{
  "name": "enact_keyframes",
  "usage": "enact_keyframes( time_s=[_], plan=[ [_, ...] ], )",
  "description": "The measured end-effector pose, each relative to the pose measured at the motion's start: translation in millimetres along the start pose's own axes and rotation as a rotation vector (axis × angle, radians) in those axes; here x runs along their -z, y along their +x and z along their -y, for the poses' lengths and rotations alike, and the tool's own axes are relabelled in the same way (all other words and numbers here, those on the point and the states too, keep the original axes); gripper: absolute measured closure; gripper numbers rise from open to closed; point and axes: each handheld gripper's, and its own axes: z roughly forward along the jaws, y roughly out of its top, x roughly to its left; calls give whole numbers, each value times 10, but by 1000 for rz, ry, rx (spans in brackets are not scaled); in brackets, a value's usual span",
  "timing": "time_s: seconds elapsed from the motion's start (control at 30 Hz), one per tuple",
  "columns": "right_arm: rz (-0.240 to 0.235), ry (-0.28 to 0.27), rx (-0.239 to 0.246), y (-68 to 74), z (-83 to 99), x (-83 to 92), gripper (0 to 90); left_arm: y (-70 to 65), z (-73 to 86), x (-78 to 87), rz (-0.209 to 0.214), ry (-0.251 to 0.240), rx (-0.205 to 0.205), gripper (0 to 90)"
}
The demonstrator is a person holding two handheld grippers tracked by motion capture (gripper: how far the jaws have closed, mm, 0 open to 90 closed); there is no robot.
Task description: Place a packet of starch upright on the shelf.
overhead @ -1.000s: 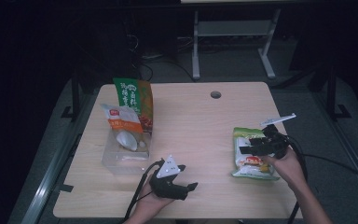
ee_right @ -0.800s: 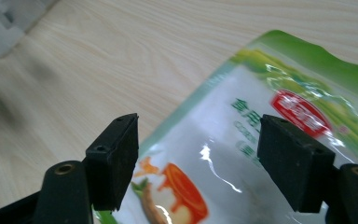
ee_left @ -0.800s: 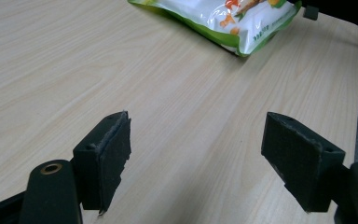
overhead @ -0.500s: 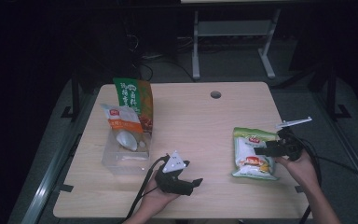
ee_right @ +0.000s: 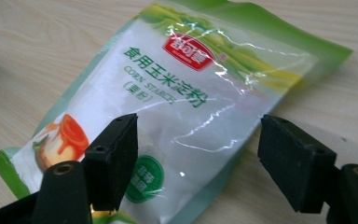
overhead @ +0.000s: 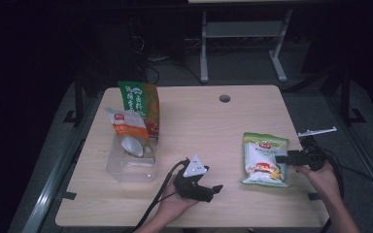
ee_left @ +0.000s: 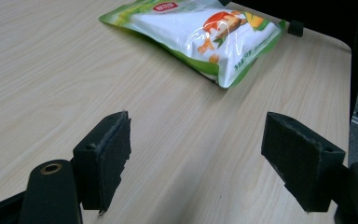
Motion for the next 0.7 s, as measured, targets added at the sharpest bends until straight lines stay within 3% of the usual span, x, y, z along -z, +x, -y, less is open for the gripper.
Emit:
enact_keyframes(
  time_s=[0.23,0.5,0.7],
  plan=[
    [-20,19,-26,-89,63,-54,334,-47,-42,-105,12,12,3,234],
    [-104,12,-73,-119,121,-68,531,-55,-43,-164,19,26,7,235],
    [-117,19,-72,-84,127,-53,686,-48,-42,-180,17,22,12,237]
  ],
)
